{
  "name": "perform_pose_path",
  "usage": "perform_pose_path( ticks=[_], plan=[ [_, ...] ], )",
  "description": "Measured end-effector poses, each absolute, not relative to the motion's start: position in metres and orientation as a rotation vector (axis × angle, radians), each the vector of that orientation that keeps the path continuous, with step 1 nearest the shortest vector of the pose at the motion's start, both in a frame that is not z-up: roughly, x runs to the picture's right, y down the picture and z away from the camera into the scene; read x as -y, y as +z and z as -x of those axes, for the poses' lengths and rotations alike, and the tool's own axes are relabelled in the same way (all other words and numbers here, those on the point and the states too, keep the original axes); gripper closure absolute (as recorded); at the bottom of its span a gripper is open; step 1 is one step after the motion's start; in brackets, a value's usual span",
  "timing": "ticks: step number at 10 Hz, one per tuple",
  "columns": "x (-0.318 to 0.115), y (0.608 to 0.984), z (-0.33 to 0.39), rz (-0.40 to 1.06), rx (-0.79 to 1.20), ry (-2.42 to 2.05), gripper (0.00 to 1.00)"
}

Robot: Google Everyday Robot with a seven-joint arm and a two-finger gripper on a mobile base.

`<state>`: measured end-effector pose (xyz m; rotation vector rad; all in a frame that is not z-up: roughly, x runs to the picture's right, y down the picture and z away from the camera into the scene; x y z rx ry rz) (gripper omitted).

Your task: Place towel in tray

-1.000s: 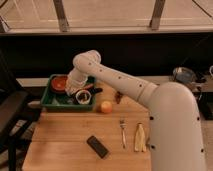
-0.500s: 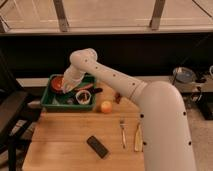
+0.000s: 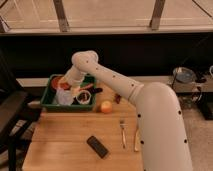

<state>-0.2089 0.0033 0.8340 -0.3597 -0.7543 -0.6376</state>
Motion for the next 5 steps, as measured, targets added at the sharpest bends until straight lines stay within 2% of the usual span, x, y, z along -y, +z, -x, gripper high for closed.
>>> perform_pose_path(
  ticks=[5],
  plan=[
    [0.022,0.794,0.127,0.285,0.579,-0.555,0.28]
  ],
)
